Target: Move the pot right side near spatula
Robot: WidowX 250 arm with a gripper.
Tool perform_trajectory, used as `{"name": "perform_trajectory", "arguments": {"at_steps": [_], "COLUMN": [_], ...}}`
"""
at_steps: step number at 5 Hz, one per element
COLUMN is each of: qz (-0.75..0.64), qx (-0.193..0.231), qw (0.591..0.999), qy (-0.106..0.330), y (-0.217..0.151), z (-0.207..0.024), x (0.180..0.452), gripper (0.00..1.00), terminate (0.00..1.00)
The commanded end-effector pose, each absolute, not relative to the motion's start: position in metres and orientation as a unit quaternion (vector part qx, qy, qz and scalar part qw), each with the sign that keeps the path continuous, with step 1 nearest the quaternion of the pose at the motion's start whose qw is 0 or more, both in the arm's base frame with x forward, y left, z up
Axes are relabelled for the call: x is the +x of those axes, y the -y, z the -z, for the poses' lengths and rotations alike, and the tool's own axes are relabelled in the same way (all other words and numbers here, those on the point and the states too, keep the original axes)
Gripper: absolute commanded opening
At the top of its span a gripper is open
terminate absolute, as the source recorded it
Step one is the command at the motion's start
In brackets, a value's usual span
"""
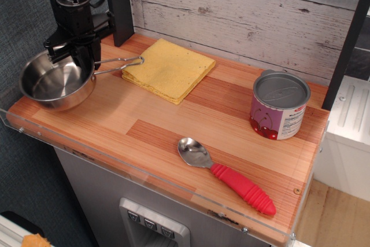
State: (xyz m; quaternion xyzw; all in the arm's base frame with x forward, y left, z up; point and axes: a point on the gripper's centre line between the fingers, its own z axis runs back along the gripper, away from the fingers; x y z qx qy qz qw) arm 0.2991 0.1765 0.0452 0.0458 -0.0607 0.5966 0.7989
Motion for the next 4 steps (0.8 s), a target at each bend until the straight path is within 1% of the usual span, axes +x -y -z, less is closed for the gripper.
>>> {"name": "perform_trajectory", "arguments": {"at_steps": [1, 2, 4], "qz": [-0.482, -0.425, -0.353], "qx": [0.065, 0.066, 0.066], "qw": [0.868, 0.898, 0.928], "qy": [0.101, 0.094, 0.099], "y": [-0.149, -0.13, -0.104], "z": [-0.079, -0.077, -0.067], "x": [0.291, 0.287, 0.275], "gripper": [0.0, 0.0, 0.0], "terminate": [0.0, 0.0, 0.0]}}
